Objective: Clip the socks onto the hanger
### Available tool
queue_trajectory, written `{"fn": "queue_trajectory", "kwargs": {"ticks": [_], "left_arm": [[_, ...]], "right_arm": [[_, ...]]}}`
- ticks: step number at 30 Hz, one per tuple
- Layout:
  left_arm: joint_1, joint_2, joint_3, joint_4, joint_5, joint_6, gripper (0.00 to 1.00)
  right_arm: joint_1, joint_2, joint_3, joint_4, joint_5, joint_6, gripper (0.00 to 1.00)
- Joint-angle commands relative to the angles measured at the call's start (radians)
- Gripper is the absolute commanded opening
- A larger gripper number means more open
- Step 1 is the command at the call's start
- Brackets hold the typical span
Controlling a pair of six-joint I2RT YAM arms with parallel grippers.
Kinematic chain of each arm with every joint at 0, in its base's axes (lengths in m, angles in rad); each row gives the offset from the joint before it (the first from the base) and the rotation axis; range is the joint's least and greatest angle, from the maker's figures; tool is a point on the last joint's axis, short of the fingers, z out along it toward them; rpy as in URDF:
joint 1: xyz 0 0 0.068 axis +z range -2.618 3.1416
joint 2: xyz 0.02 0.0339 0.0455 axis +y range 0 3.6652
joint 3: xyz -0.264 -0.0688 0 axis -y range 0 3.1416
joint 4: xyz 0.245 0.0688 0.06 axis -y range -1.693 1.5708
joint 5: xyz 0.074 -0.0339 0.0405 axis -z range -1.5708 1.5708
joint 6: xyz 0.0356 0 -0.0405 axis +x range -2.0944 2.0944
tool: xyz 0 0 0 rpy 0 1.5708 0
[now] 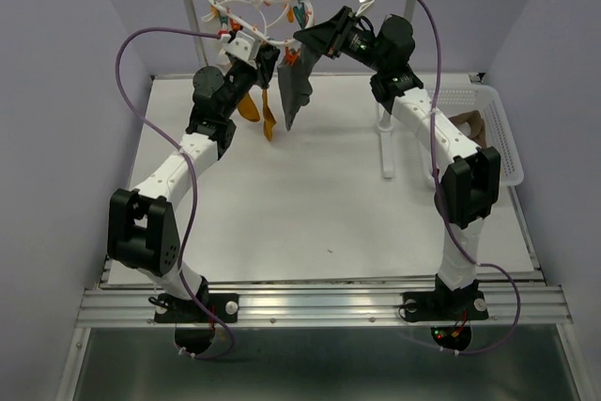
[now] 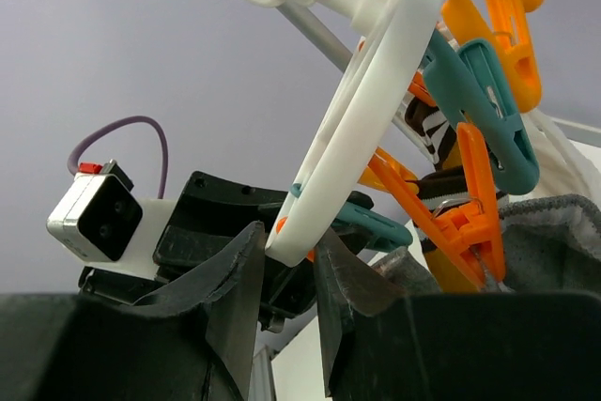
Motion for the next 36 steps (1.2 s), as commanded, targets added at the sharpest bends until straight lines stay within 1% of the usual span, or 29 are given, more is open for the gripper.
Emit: {"fn": "queue_trajectory", "kwargs": {"ticks": [1, 3, 4, 5, 9, 11, 16, 18, 19, 21, 22, 23, 24, 25, 30, 33, 36], "left_arm": [[-0.010, -0.062, 0.024, 0.036, 0.021, 0.042, 0.40], [-0.010, -0.061, 0.024, 0.030, 0.035, 0.065, 0.51], [-0.011, -0.061, 0.024, 0.023, 0.040, 0.076, 0.53], [-0.010, -0.061, 0.024, 0.020, 0.040, 0.083, 0.62], [-0.010, -0.054, 0.036, 0.000, 0.038, 0.091, 0.63], [-0.010, -0.053, 0.038, -0.004, 0.043, 0.102, 0.69], [-0.003, -0.065, 0.021, -0.013, 0.066, 0.183, 0.69], [0.009, -0.074, 0.016, -0.027, 0.110, 0.211, 0.71], [0.027, -0.074, 0.024, -0.042, 0.172, 0.230, 0.75], [0.052, -0.070, 0.042, -0.072, 0.249, 0.240, 0.76], [0.061, -0.067, 0.056, -0.085, 0.280, 0.241, 0.79], [0.075, -0.064, 0.062, -0.092, 0.340, 0.257, 0.82], [0.078, -0.061, 0.068, -0.095, 0.352, 0.264, 0.82], [0.078, -0.054, 0.076, -0.098, 0.357, 0.274, 0.85], [0.078, -0.030, 0.099, -0.109, 0.348, 0.306, 0.86], [0.078, -0.028, 0.096, -0.112, 0.374, 0.335, 0.91], [0.078, -0.028, 0.096, -0.116, 0.382, 0.369, 0.92]], "right_arm": [[0.003, -0.062, -0.004, 0.035, -0.018, -0.025, 0.33], [0.003, -0.064, -0.006, 0.034, -0.024, -0.027, 0.33], [0.003, -0.065, -0.006, 0.034, -0.024, -0.028, 0.33], [0.003, -0.067, -0.009, 0.035, -0.024, -0.028, 0.33], [0.003, -0.067, -0.007, 0.034, -0.028, -0.031, 0.33], [0.003, -0.065, -0.007, 0.034, -0.033, -0.028, 0.33], [-0.006, -0.064, -0.001, 0.034, -0.051, -0.028, 0.33], [-0.006, -0.062, -0.001, 0.034, -0.058, -0.031, 0.32], [-0.006, -0.062, -0.001, 0.034, -0.059, -0.031, 0.32], [-0.006, -0.062, 0.001, 0.034, -0.070, -0.033, 0.32], [-0.006, -0.062, 0.001, 0.034, -0.074, -0.033, 0.31], [-0.006, -0.064, 0.002, 0.034, -0.077, -0.037, 0.31], [-0.006, -0.065, 0.002, 0.034, -0.082, -0.040, 0.31], [-0.006, -0.067, 0.001, 0.035, -0.091, -0.040, 0.31], [-0.006, -0.079, -0.006, 0.034, -0.110, -0.056, 0.31], [-0.006, -0.081, -0.009, 0.032, -0.123, -0.068, 0.31], [-0.006, -0.079, -0.006, 0.029, -0.139, -0.073, 0.30]]}}
